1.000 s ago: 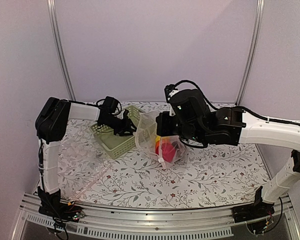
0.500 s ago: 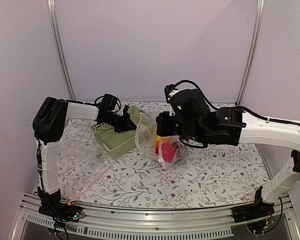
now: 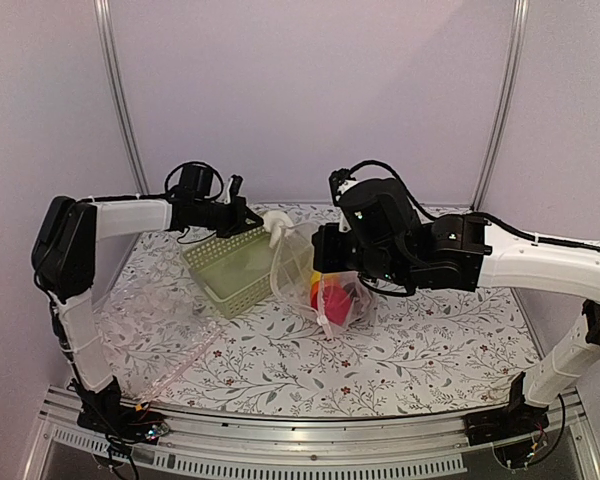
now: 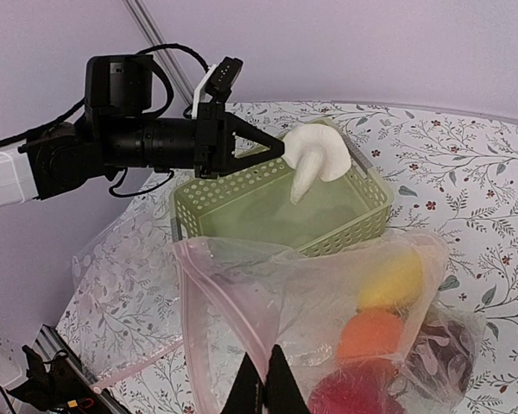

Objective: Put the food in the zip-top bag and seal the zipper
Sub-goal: Pick up the fake vegetable from the bin.

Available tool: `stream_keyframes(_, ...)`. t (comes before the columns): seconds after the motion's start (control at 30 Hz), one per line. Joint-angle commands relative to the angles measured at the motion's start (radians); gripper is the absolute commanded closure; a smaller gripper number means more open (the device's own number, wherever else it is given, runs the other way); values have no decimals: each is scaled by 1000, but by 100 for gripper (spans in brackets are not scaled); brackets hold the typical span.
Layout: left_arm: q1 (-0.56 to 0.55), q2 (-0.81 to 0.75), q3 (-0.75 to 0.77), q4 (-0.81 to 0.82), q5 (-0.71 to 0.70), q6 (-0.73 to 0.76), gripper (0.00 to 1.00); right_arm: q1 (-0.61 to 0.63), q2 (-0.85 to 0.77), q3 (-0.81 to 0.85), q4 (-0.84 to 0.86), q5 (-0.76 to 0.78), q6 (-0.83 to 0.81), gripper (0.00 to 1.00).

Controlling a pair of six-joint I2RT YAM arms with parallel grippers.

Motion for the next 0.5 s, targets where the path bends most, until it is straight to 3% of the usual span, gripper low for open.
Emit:
stream_keyframes(0.0,17,-60,-32,42,-19,23,100,-6,-16,-2,-12,15,9,100)
stream_keyframes(0.37,27,-309,-110,54,-5,38,100,-6,-34,-9,-39,57,0,100)
stream_keyframes(0.47,27,-392,-138,129,59,38,100,-7,-49,-16,-41,70,-1,100)
